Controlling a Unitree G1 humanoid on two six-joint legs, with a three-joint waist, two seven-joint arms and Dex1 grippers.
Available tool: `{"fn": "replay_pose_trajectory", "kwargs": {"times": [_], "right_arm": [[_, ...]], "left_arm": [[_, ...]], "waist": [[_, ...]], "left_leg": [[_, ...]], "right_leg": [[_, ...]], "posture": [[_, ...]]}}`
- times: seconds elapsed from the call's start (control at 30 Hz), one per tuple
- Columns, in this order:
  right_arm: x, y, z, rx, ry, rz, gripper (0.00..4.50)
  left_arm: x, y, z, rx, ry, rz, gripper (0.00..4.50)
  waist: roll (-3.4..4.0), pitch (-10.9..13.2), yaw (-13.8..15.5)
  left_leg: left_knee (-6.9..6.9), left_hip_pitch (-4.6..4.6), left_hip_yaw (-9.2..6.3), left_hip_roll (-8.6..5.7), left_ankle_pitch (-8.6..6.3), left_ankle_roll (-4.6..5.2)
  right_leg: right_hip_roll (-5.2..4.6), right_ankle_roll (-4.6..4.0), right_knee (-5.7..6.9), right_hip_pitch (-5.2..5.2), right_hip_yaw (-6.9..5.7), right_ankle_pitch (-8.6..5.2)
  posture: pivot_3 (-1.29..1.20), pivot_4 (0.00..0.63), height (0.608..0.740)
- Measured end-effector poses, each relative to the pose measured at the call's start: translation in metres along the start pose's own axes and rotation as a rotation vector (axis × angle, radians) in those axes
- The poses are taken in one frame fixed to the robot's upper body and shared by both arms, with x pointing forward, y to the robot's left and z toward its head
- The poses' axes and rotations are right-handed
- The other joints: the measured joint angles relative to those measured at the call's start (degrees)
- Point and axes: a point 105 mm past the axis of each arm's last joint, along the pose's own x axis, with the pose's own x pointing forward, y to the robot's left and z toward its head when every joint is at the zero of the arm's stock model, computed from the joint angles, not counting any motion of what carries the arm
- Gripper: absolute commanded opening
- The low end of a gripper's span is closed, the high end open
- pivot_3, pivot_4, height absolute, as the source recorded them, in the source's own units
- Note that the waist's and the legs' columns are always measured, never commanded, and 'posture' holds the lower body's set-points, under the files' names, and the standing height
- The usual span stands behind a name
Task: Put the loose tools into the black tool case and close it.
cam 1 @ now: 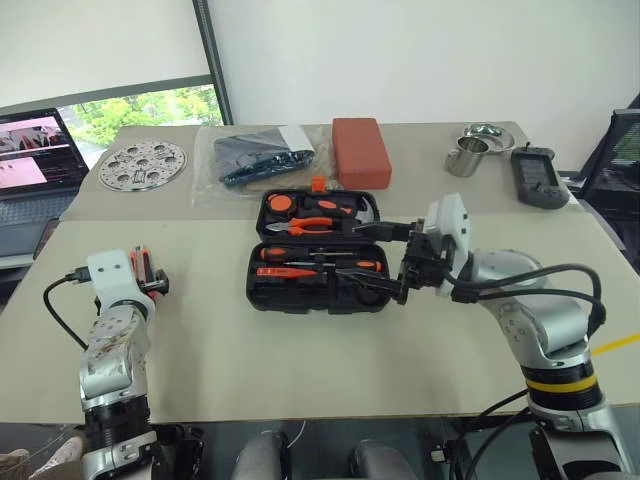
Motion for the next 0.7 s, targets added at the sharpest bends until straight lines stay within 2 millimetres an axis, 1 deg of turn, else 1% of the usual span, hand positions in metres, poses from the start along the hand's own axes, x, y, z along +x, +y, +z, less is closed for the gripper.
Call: {"fn": "replay_pose_trajectory", "kwargs": {"times": [0.07,0.13,0.17,0.2,0.3,0.33,0.37,0.5,0.6,0.7], "right_arm": [[-0.001,-0.001,0.000,-0.003,0.005,-0.007,4.50],[-0.002,-0.001,0.000,-0.010,0.012,-0.013,4.50],[-0.003,-0.002,-0.001,-0.014,0.020,-0.018,4.50],[-0.003,-0.003,-0.001,-0.015,0.025,-0.019,4.50],[-0.004,-0.002,-0.001,-0.012,0.022,-0.014,4.50],[-0.004,-0.001,0.000,-0.011,0.019,-0.008,4.50],[-0.004,-0.001,0.001,-0.013,0.015,-0.007,4.50],[-0.006,0.000,0.006,-0.016,-0.007,-0.001,4.50],[-0.008,0.003,0.005,-0.011,-0.006,0.001,4.50],[-0.015,0.001,0.001,-0.002,0.011,-0.031,4.50]], "left_arm": [[0.001,0.002,-0.004,-0.044,0.017,-0.004,4.44],[0.003,0.002,-0.007,-0.064,0.028,-0.014,3.93],[0.004,0.000,-0.007,-0.072,0.031,-0.027,3.74],[0.004,-0.001,-0.008,-0.075,0.033,-0.036,3.33],[0.005,-0.003,-0.008,-0.060,0.038,-0.059,2.33],[0.006,-0.003,-0.009,-0.052,0.038,-0.061,1.91],[0.007,-0.003,-0.008,-0.041,0.039,-0.068,1.81],[0.010,-0.005,-0.004,0.026,0.026,-0.094,1.81],[0.017,-0.012,0.002,0.064,0.017,-0.139,1.81],[0.020,-0.046,0.022,0.077,-0.070,-0.316,1.81]], "waist": [[0.00,0.0,0.1],[0.02,0.0,0.1],[0.05,0.0,0.1],[0.08,0.0,0.1],[0.10,-0.1,-0.2],[0.10,-0.1,-0.3],[0.10,-0.1,-0.2],[0.10,-0.1,-0.1],[0.09,0.0,0.2],[-0.03,0.0,1.0]], "left_leg": [[0.00,0.02,0.00,-0.01,0.01,-0.01],[0.00,0.05,0.01,-0.01,0.01,-0.01],[0.00,0.10,0.01,-0.03,0.01,-0.01],[0.00,0.13,0.02,-0.02,0.01,-0.02],[-0.07,0.39,0.07,-0.01,0.02,-0.04],[-0.11,0.49,0.08,-0.01,0.02,-0.04],[-0.13,0.53,0.08,-0.01,0.02,-0.04],[-0.12,0.53,0.07,-0.02,0.02,-0.05],[-0.12,0.47,0.06,-0.05,0.02,-0.06],[-0.06,0.20,0.05,-0.10,0.03,-0.05]], "right_leg": [[-0.01,0.00,0.02,0.02,-0.01,0.00],[-0.02,0.00,0.02,0.04,-0.01,0.00],[-0.02,0.00,0.03,0.08,0.00,0.00],[-0.02,0.00,0.02,0.10,0.01,0.00],[0.01,0.00,0.02,0.27,0.05,0.00],[0.01,0.00,0.02,0.36,0.05,-0.01],[0.01,0.00,0.01,0.40,0.05,-0.01],[-0.01,0.00,0.02,0.41,0.03,-0.01],[-0.05,0.00,0.01,0.40,-0.04,-0.01],[-0.07,0.00,-0.05,0.28,-0.30,0.00]], "posture": [[0.00,0.150,0.740],[0.00,0.150,0.740],[0.00,0.150,0.740],[0.00,0.150,0.740],[0.00,0.150,0.740],[0.00,0.150,0.740],[0.00,0.150,0.740],[0.00,0.150,0.740],[0.00,0.150,0.740],[0.00,0.150,0.740]]}}
